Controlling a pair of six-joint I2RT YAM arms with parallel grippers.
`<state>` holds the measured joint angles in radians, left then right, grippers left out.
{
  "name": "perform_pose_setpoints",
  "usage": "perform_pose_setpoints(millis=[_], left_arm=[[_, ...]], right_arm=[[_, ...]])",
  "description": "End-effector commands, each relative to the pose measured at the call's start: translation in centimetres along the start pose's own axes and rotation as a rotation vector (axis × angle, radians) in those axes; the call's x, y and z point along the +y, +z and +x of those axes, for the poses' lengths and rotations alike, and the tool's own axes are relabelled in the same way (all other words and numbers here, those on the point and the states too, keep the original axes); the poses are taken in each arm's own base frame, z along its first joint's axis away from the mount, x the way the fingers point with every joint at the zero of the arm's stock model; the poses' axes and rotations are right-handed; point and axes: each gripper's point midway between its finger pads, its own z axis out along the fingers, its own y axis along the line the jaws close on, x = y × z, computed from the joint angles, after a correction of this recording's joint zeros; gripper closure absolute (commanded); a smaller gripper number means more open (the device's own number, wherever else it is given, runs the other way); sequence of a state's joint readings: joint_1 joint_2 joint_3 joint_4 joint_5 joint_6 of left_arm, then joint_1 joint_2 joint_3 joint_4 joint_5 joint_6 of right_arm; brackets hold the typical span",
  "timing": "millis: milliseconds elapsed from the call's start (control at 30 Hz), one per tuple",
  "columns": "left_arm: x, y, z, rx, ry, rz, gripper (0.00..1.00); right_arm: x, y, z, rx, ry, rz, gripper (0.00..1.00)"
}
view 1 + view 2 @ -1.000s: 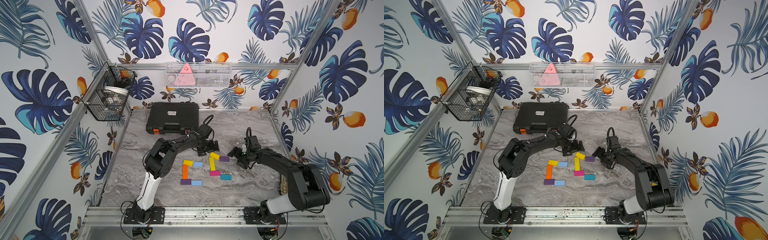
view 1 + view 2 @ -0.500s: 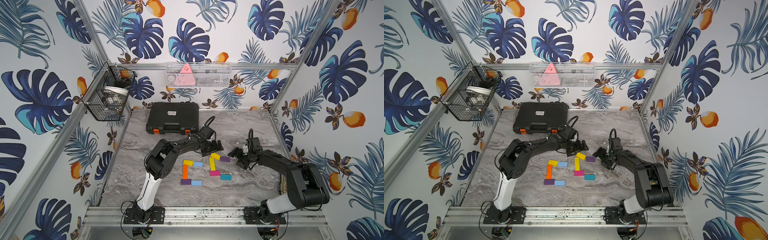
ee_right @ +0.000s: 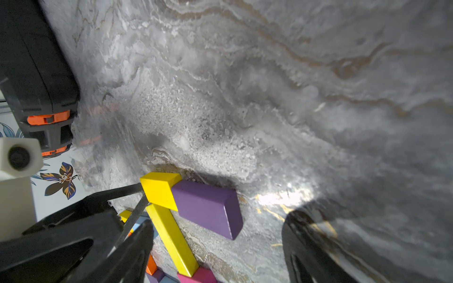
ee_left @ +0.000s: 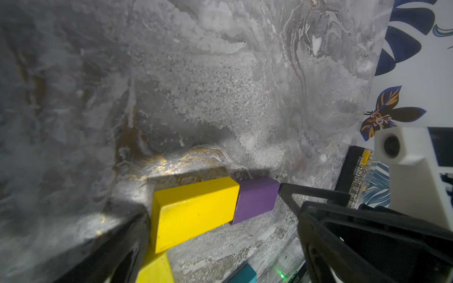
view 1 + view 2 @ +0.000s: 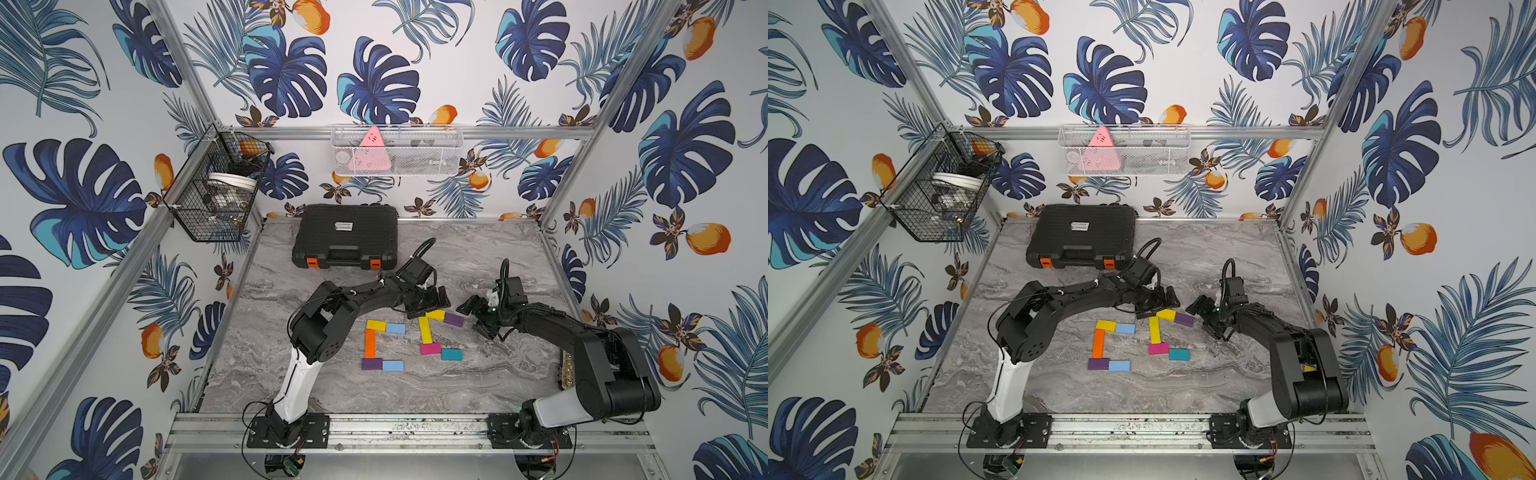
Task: Assemble the letter c with building blocks
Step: Adjust the building block at the center of the board.
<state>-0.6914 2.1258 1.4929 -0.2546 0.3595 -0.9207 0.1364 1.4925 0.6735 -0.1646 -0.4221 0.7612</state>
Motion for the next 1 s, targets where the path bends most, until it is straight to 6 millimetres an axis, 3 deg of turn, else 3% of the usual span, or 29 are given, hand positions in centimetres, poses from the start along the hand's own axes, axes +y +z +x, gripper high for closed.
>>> perform_pose_setpoints(millis=[0, 267, 967], left_arm=[[1.3, 0.0, 0.8, 0.013, -0.034, -0.055, 0.01], [1.5, -0.3, 0.4, -0.009, -0.047, -0.062, 0.01], [1.3, -0.3, 0.1, -0.017, -0.054, -0.049, 0.01]], right_arm=[[0.6, 0.1, 0.0, 0.007, 0.014, -0.032, 0.16], [1.8, 0.7, 0.0, 0.04, 0.045, -0.103, 0.17], [2.3, 2.4, -0.6, 0.078, 0.112, -0.147, 0.18]])
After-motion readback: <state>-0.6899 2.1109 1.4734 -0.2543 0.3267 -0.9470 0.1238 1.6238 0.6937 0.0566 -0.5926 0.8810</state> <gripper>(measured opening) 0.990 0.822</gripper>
